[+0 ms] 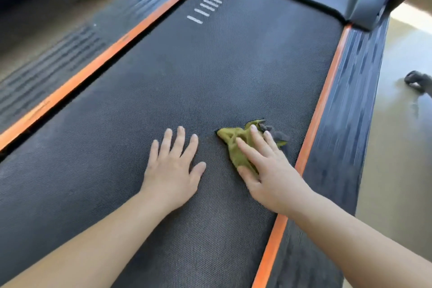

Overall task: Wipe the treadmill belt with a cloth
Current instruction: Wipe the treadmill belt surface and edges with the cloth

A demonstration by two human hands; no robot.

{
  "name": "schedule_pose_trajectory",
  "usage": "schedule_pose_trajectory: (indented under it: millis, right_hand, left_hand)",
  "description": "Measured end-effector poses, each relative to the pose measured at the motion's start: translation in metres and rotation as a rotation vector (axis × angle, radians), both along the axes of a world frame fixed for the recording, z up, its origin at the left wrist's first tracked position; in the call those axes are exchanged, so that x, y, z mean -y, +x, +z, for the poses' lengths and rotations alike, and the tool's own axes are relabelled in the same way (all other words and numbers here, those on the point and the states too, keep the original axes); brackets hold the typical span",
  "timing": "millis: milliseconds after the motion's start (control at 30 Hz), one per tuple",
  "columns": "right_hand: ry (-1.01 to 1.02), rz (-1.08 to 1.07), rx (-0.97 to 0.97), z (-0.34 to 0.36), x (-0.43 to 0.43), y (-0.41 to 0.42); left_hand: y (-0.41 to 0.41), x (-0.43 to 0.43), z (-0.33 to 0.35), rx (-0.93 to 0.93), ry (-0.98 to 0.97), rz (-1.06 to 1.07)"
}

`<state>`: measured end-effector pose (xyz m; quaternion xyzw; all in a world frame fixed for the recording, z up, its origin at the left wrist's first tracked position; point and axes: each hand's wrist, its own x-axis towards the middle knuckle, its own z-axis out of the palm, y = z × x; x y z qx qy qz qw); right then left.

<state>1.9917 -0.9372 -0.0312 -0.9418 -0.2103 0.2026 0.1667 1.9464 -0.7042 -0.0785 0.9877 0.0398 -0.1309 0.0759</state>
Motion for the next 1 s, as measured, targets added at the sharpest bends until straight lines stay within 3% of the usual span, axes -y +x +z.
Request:
schedule_pose_trajectory:
  millis: [100,200,333,500,667,767,933,1000]
  right_hand:
    - [-0.214,0.022,-0.08,-0.017,-0.026,0.002]
    - [-0.348,0.034,0.09,-0.029,-0.024,0.024]
    - [-0.502,-0.287,0.064,-0.029,0.008,0.081]
    - [-0.377,-0.39,0.06,-0.01,0.002,0.057]
    - [-0.327,0.098,0.173,-0.015,-0.016,-0.058]
    - [-0.444,0.276,0.336,-0.017,0.013,-0.03]
    - [-0.483,-0.239,0.18,-0.01,0.018,0.03]
    - [-0.385,-0.267,0.204,-0.018,-0.004,0.012]
  left_hand:
    - [-0.01,-0.012,-0.011,0.023,-0.051,-0.027]
    - [-0.007,-0.013,-0.012,0.02,-0.039,-0.032]
    - [-0.01,-0.016,-0.015,0.005,-0.057,-0.036]
    - [-0.009,-0.018,-0.017,-0.007,-0.084,-0.038]
    - [-0.007,-0.02,-0.02,0.015,-0.117,-0.041]
    - [-0.012,-0.018,-0.014,0.074,-0.147,-0.039]
    - [-0.046,-0.001,-0.002,0.14,-0.248,0.001]
    - [-0.06,0.0,-0.004,0.166,-0.289,0.043]
